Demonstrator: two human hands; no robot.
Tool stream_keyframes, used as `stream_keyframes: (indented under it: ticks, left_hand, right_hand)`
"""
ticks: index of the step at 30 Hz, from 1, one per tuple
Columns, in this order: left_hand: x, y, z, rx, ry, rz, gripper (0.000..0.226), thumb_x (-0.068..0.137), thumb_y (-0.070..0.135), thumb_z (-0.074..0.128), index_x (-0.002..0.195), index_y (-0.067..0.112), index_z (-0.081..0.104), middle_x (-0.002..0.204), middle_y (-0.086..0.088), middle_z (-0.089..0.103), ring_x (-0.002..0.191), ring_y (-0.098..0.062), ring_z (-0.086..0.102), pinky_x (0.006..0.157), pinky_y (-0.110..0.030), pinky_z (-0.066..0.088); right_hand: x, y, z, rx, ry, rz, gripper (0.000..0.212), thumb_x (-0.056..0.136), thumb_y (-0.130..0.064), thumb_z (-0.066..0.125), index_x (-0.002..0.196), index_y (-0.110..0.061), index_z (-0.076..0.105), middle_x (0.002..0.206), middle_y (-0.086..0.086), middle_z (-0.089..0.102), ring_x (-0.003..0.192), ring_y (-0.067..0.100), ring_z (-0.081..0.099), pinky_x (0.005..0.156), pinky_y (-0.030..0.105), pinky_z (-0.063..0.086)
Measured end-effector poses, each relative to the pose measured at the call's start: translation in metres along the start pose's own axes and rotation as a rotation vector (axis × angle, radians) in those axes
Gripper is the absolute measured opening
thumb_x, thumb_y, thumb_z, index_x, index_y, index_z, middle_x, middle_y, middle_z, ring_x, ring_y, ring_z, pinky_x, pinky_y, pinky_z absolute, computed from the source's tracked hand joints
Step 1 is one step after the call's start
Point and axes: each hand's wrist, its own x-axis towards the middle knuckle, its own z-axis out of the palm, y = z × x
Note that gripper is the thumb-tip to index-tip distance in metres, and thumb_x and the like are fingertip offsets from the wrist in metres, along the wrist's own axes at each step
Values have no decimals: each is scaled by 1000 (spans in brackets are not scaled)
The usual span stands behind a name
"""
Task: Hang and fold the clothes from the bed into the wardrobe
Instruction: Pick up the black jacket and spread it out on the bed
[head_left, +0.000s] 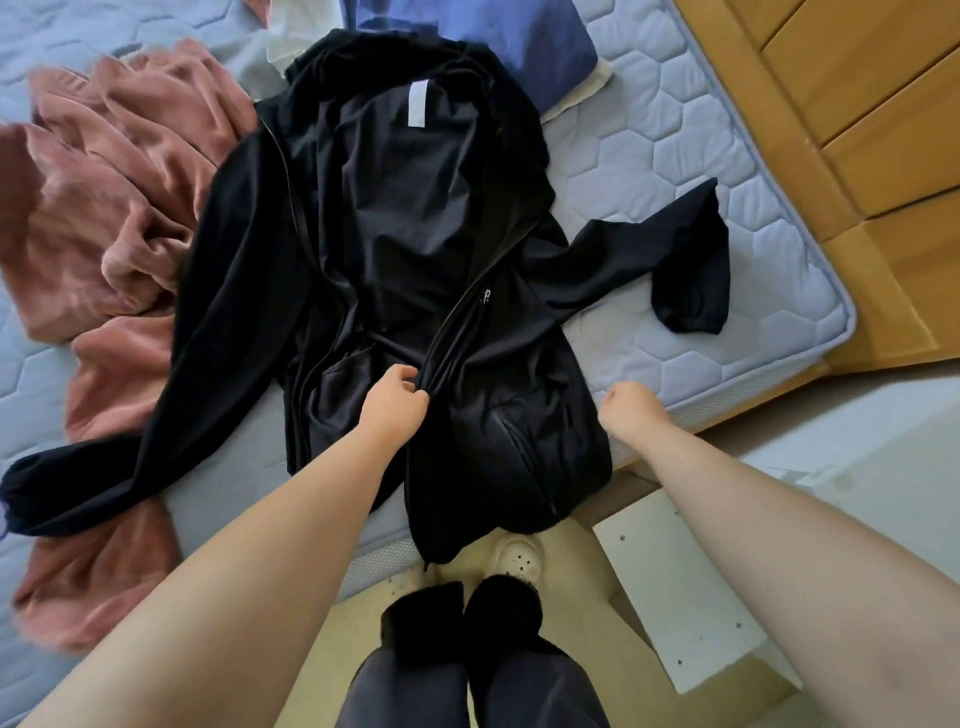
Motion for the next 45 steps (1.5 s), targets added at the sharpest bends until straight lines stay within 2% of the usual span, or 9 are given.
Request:
stream_keyframes:
  ticks: [13, 18, 21, 24, 26, 33, 37, 40, 45]
  left_hand:
    - [41, 82, -2, 324, 134, 557, 40, 91, 3, 47, 126, 19, 57, 131, 3, 54, 121, -19, 44, 91, -32, 43]
    - [77, 129, 19, 394, 241, 657, 42, 96, 12, 48, 137, 19, 45, 133, 1, 52, 118, -21, 47, 91, -35, 46]
    - [99, 154, 32, 497, 277, 593, 49, 93, 21, 57, 138, 16, 38, 127, -4, 50, 112, -24, 51, 82, -36, 49]
    - [112, 172, 35, 630, 336, 538, 19, 94, 17, 52, 113, 14, 54, 100, -4, 59, 90, -25, 60, 63, -33, 41]
    - [117, 183, 25, 461, 385, 461, 16, 95, 20, 48, 100, 13, 62, 91, -5, 64, 85, -29, 61, 65, -33, 42]
    - [133, 204, -81, -67, 541, 87, 29, 95, 24, 48, 77, 5, 61, 67, -5, 53, 81, -28, 53, 70, -26, 32]
    - [134, 224, -104, -271, 545, 20, 29, 98, 28, 47, 85, 8, 63, 67, -7, 57, 65, -25, 58, 67, -29, 47]
    - [125, 231, -98, -506, 528, -60, 14, 99, 21, 45, 107, 15, 55, 94, -11, 63, 63, -22, 64, 63, -34, 57]
    - [102, 204, -56, -95, 453, 58, 69, 88, 7, 51, 149, 21, 20, 149, -7, 31, 126, -30, 45, 99, -37, 39]
  right_hand:
    - [57, -80, -52, -52, 392, -429, 35, 86, -2, 50, 119, -8, 55, 127, 8, 51, 119, 29, 44, 97, 36, 37]
    - [114, -97, -87, -294, 414, -462, 55, 89, -10, 53, 141, -12, 37, 149, 8, 36, 142, 27, 24, 118, 46, 14]
    - [139, -93, -101, -479, 127, -397, 60, 83, -11, 55, 139, -16, 35, 134, 8, 50, 135, 31, 34, 115, 55, 7]
    - [149, -80, -110, -571, 47, -364, 20, 86, -11, 50, 106, -16, 51, 110, 10, 60, 110, 33, 55, 96, 40, 36]
    - [151, -74, -127, -601, 123, -315, 19, 89, -11, 48, 105, -11, 58, 113, 13, 61, 106, 34, 59, 78, 34, 40]
    - [167, -83, -247, -435, 240, -57, 10, 87, -13, 54, 95, -7, 55, 113, 19, 60, 102, 35, 57, 81, 33, 45]
    - [175, -112, -299, -168, 747, -174, 29, 86, -1, 54, 115, -3, 55, 115, 21, 58, 108, 38, 54, 86, 40, 41]
    - [173, -116, -295, -92, 889, -246, 43, 88, 0, 52, 129, -8, 44, 128, 19, 47, 118, 36, 44, 96, 45, 37]
    - [169, -83, -214, -1, 553, -72, 57, 89, -29, 61, 135, -6, 36, 140, 18, 36, 127, 35, 38, 98, 47, 39]
